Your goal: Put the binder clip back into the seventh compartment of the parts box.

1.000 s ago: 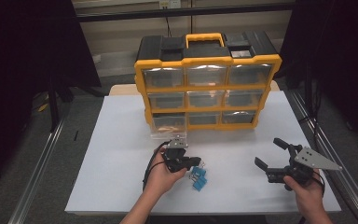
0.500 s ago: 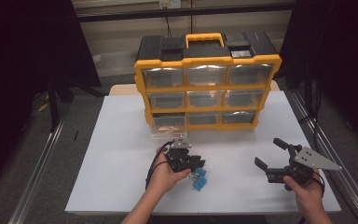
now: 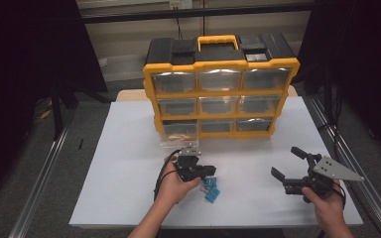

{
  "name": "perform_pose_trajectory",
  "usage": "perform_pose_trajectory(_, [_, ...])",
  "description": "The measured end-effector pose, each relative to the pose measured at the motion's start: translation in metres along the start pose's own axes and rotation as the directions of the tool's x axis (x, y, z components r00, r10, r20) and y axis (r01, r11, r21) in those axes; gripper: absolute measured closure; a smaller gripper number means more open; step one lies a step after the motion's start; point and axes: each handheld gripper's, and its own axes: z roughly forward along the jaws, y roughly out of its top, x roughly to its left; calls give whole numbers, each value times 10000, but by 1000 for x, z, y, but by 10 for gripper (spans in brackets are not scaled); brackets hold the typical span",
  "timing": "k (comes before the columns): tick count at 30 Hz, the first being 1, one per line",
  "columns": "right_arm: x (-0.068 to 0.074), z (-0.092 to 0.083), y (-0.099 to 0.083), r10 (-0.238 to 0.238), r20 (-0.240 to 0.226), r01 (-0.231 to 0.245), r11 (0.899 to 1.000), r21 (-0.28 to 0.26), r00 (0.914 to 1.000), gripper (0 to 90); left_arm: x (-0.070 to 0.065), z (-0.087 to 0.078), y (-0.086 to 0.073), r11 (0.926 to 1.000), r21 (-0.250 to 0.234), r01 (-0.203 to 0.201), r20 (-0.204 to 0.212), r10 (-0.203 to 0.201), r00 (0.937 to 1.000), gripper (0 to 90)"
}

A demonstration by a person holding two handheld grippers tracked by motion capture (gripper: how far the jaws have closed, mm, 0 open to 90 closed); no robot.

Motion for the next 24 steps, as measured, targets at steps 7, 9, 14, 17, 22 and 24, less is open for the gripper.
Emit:
perform_pose_trajectory(7, [0, 0, 0, -5, -7, 5, 10000, -8, 10000, 16, 0, -4, 1, 9999, -22, 98, 78, -98, 9999, 895])
perform_pose_trajectory(9, [0, -1, 0, -13, 42, 13, 10000, -14, 10000, 16, 1, -4, 2, 9998, -118, 150, 99, -149, 9998, 895])
perform_pose_trajectory(14, [0, -1, 0, 35, 32, -35, 10000, -25, 10000, 16, 2, -8, 4, 9993, -228, 282, 31, -281, 9996, 895])
perform_pose_trajectory(17, [0, -1, 0, 31, 55, -31, 10000, -7, 10000, 16, 2, -11, 6, 9993, -300, 211, 33, -210, 9998, 895])
perform_pose_trajectory(22, [-1, -1, 0, 23, 30, -23, 10000, -43, 10000, 16, 2, -14, 8, 9991, -331, 249, -17, -249, 9997, 896])
perform_pose_trajectory(24, [-1, -1, 0, 26, 40, -26, 10000, -37, 10000, 16, 2, -16, 10, 9990, -337, 278, -27, -279, 9996, 895])
